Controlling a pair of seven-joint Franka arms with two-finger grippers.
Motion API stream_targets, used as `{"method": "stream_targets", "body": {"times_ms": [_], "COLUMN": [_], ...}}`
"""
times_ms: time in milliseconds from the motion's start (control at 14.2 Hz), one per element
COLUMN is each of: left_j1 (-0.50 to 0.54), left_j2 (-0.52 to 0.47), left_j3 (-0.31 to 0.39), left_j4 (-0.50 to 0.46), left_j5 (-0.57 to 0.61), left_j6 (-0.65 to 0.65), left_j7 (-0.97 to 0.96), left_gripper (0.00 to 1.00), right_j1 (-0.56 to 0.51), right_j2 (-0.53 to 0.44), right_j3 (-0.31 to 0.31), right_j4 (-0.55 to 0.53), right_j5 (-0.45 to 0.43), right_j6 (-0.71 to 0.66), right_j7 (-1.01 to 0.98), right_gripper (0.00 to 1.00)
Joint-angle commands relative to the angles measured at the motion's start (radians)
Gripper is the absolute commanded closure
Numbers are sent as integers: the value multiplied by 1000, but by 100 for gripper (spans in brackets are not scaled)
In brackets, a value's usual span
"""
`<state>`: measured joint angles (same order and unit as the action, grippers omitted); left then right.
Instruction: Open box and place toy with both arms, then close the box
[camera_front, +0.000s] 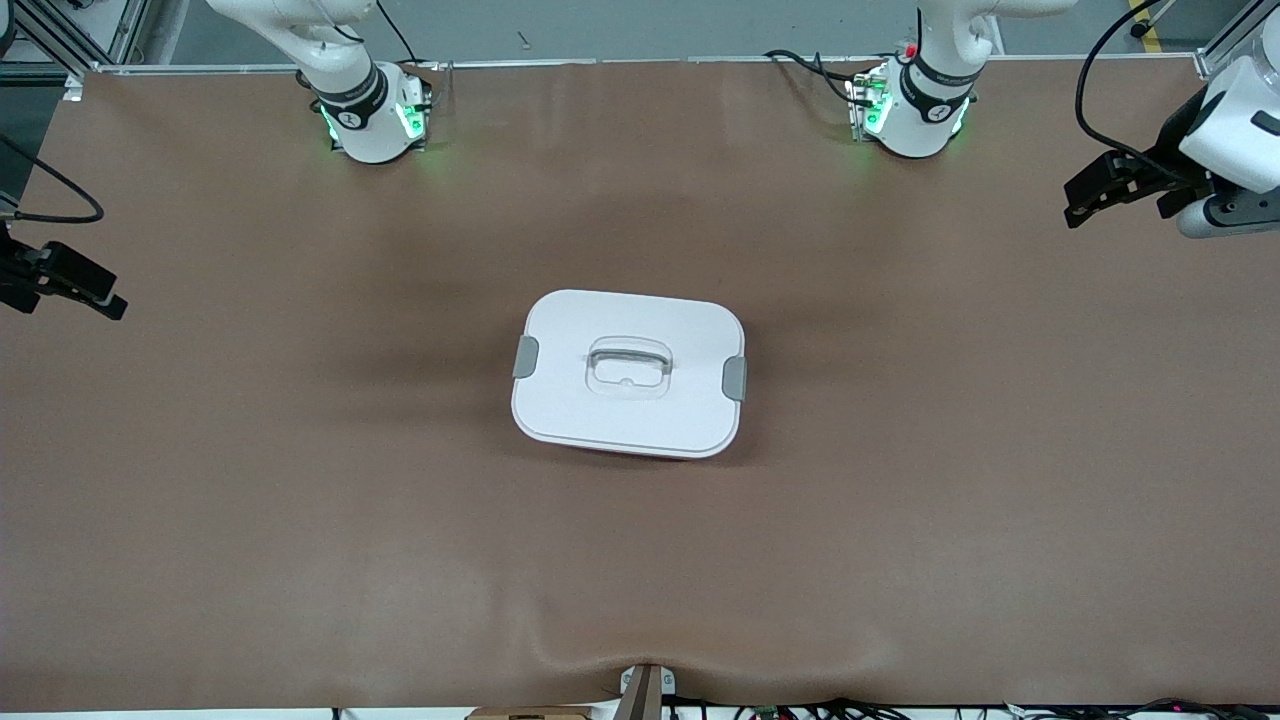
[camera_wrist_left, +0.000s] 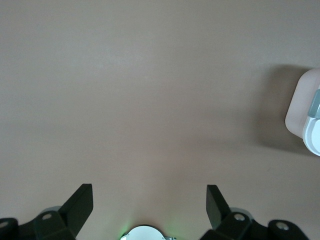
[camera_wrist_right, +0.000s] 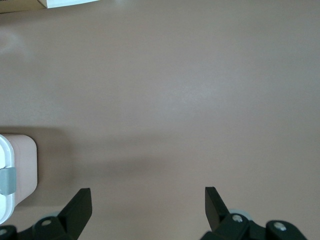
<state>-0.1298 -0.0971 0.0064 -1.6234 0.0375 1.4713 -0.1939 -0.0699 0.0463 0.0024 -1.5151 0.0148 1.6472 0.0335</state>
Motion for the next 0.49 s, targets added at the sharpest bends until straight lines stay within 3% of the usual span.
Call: {"method": "stream_targets", "body": {"times_ms": [0,421], "left_j1": [3,3], "left_j2": [14,14], "left_j3": [6,6], "left_j4": [23,25], "left_j5": [-21,-21], "left_j6": [-18,-31], "left_j7": [24,25], "left_gripper": [0,0], "right_j1": [-21,-16], "right_j2": [3,3], "right_j3": [16,18], "right_j4": [24,45], "right_j5": [-1,-1], "right_j6": [-9,-36], "right_j7": [-9,-7], "right_gripper": [0,0]}}
